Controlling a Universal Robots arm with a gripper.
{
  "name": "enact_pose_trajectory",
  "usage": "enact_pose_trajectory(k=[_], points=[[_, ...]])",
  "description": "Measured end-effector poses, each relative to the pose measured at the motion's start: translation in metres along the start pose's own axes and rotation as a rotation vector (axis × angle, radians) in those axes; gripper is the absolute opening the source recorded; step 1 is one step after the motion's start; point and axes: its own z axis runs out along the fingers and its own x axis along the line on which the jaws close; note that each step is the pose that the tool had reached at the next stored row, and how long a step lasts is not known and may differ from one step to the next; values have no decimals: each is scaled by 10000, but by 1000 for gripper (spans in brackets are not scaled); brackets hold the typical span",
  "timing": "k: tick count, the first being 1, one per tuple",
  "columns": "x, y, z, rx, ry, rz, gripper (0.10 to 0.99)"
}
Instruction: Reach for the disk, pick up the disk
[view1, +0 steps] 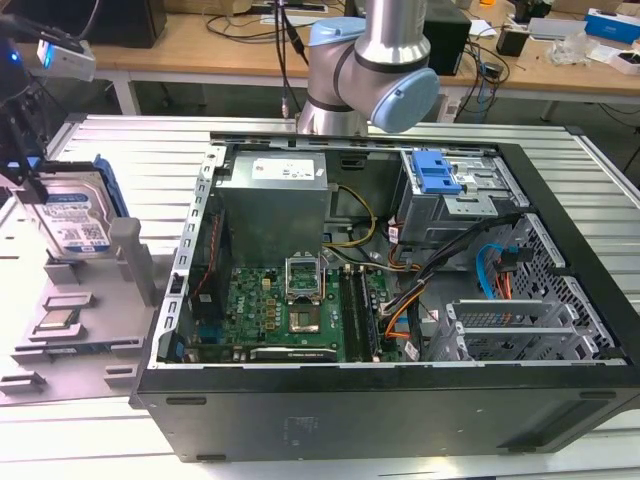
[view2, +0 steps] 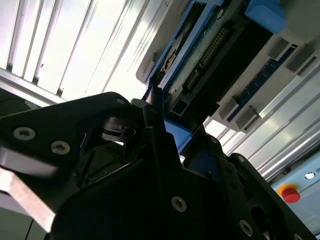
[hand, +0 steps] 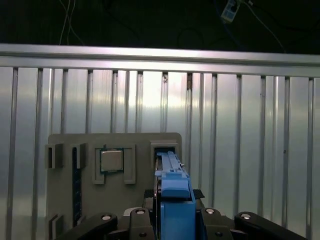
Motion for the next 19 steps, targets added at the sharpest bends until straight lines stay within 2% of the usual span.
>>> enact_pose_trajectory(k=[2,19], points=[[-1,-1,-46,-1,0,1,365],[-2,-15,-281,-10,0,0,365]])
